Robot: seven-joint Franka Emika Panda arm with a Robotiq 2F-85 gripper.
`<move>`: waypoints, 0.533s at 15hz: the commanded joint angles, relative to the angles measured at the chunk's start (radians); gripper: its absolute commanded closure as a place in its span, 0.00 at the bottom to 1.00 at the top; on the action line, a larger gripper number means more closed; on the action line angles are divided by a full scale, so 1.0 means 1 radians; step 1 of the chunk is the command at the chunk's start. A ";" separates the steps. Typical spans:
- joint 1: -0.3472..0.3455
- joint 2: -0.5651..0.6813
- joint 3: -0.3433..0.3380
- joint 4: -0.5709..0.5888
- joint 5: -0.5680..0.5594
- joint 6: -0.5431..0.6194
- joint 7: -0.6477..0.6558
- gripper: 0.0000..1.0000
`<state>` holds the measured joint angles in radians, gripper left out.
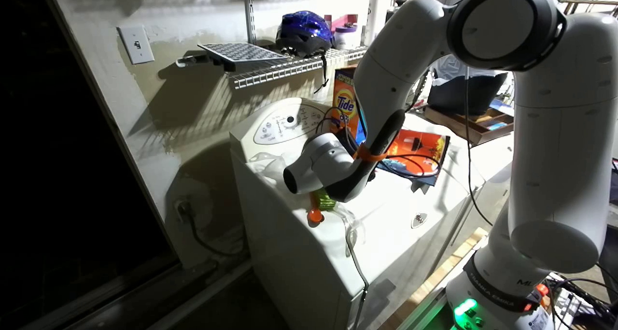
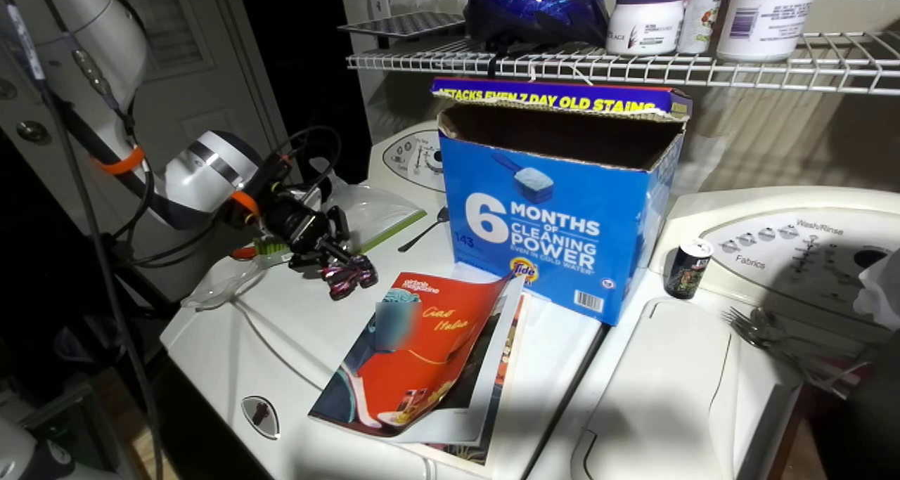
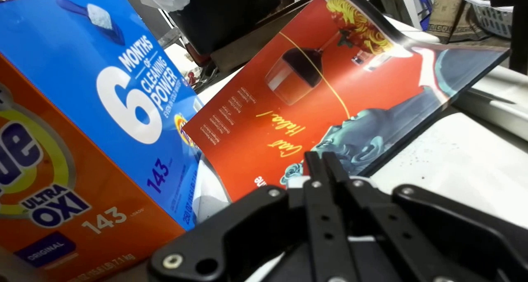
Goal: Position the toy upright
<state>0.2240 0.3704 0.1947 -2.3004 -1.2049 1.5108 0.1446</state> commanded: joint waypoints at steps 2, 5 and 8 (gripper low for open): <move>-0.006 -0.010 0.008 0.008 -0.003 -0.015 -0.009 0.55; -0.019 -0.069 0.009 0.004 0.020 0.003 -0.004 0.34; -0.044 -0.152 0.008 0.004 0.082 0.033 0.000 0.12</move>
<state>0.2095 0.3097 0.1947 -2.2901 -1.1894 1.5126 0.1494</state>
